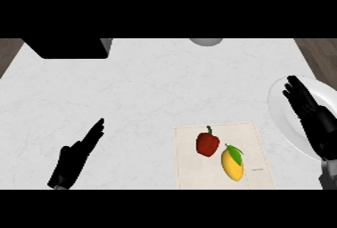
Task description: Pick the lemon from the placemat and place it in the plate
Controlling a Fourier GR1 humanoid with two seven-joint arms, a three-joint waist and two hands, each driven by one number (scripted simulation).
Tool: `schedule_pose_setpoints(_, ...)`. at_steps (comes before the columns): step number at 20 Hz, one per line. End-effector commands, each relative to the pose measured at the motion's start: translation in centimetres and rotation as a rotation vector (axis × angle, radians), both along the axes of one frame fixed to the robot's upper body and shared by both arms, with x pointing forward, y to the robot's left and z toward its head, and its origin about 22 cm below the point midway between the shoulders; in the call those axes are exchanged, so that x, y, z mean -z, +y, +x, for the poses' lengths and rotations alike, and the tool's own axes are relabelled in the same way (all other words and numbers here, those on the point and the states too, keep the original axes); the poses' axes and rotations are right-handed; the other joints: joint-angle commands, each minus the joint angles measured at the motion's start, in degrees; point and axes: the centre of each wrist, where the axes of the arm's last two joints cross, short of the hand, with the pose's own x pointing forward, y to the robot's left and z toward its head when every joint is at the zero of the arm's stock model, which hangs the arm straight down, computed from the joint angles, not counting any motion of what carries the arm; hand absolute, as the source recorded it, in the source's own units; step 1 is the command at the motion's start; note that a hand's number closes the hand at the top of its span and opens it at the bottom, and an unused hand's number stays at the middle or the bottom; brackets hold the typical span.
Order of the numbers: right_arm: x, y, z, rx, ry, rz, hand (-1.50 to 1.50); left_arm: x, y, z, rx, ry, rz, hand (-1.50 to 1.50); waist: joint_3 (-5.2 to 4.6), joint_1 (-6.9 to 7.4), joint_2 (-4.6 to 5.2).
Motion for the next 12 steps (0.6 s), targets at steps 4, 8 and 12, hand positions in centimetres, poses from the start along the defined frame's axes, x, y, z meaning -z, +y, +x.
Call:
schedule_pose_setpoints(4,-6.6,-1.3,3.3,-0.131,-0.28,0.052,1.5,0.3,0.2,1.5,-0.173,0.044,-0.106,0.0,1.08,1.4,0.57)
schedule_pose_setpoints(8,-7.6,-6.8,2.2,0.089,-0.337,-0.42,1.5,0.7,-1.0,0.9,-0.224,0.069,-0.192,0.0,1.03,0.96,0.85)
schedule_pose_setpoints(12,-0.5,-5.9,0.6,0.169,-0.444,-0.099,-1.5,-0.2,-0.7,2.4,-0.228,0.079,-0.204,0.0,1.15,0.69,0.46)
